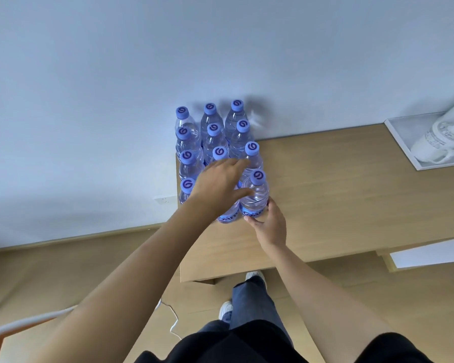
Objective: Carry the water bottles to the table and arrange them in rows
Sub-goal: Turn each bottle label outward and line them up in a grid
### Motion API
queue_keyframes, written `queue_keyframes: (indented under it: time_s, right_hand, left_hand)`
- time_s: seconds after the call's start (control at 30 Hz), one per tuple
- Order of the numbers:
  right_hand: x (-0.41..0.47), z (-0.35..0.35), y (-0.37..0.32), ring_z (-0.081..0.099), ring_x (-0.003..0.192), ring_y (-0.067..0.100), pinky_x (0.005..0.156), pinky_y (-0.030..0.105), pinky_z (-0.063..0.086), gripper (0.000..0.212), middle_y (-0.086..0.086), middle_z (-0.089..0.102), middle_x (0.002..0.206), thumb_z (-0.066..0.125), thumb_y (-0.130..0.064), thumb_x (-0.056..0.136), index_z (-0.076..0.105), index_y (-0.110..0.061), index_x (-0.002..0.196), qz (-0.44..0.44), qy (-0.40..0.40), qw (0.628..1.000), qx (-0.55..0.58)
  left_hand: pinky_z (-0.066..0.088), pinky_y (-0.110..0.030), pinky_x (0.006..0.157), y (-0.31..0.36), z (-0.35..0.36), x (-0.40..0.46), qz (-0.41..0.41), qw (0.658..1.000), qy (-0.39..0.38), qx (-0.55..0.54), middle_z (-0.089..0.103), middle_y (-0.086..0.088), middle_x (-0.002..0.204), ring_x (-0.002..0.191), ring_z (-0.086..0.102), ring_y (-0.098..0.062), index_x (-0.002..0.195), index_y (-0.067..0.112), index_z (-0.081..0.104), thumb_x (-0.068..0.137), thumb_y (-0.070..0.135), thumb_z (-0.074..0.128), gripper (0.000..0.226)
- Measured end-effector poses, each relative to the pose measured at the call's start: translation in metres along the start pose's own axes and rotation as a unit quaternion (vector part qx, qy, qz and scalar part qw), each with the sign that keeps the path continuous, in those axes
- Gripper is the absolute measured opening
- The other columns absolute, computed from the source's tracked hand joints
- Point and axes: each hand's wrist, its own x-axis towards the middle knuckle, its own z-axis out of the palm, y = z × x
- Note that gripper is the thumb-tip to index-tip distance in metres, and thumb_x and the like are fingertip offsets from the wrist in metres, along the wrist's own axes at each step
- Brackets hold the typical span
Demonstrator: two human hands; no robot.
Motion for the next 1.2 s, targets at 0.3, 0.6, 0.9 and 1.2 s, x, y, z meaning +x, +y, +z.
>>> queue_keyframes:
  time_s: [0.3, 0.6, 0.9, 1.2]
  right_hand:
    - [0.009, -0.002, -0.003, 0.066, 0.1, 0.021, 0.087, 0.036, 0.053, 0.063, -0.001, 0.069, 0.111, 0.085, -0.01, 0.073, 0.053, -0.016, 0.127, 0.003, -0.048, 0.998, 0.038]
    - [0.011, 0.003, 0.0, 0.069, 0.097, 0.02, 0.092, 0.046, 0.055, 0.055, 0.002, 0.07, 0.109, 0.083, -0.001, 0.074, 0.056, -0.016, 0.12, 0.014, -0.041, 0.995, 0.087]
    - [0.011, 0.004, 0.0, 0.067, 0.104, 0.021, 0.095, 0.041, 0.054, 0.062, 0.003, 0.067, 0.116, 0.084, -0.003, 0.074, 0.053, -0.016, 0.127, 0.007, -0.043, 0.996, 0.077]
    - [0.01, 0.004, -0.002, 0.063, 0.112, 0.022, 0.099, 0.042, 0.05, 0.072, 0.002, 0.064, 0.122, 0.088, -0.008, 0.068, 0.051, -0.016, 0.129, 0.017, -0.024, 0.998, 0.051]
  left_hand:
    - [0.04, -0.035, 0.104, -0.067, 0.054, -0.088, -0.283, 0.909, 0.101, -0.29, 0.043, -0.003, 0.145, 0.131, 0.044, -0.021, 0.149, 0.018, 0.024, 0.063, 0.031, 0.091, 0.109]
    - [0.052, -0.04, 0.091, -0.077, 0.088, -0.071, -0.354, 0.843, 0.095, -0.394, 0.065, 0.002, 0.117, 0.106, 0.062, -0.02, 0.129, 0.018, 0.047, 0.069, 0.018, 0.088, 0.073]
    - [0.049, -0.04, 0.094, -0.077, 0.083, -0.071, -0.358, 0.847, 0.089, -0.383, 0.061, 0.003, 0.125, 0.115, 0.058, -0.021, 0.134, 0.02, 0.043, 0.062, 0.023, 0.092, 0.087]
    - [0.034, -0.04, 0.113, -0.025, 0.033, -0.052, -0.023, 0.952, 0.289, -0.101, 0.043, -0.016, 0.147, 0.138, 0.038, -0.03, 0.139, 0.003, 0.043, 0.082, 0.018, 0.076, 0.068]
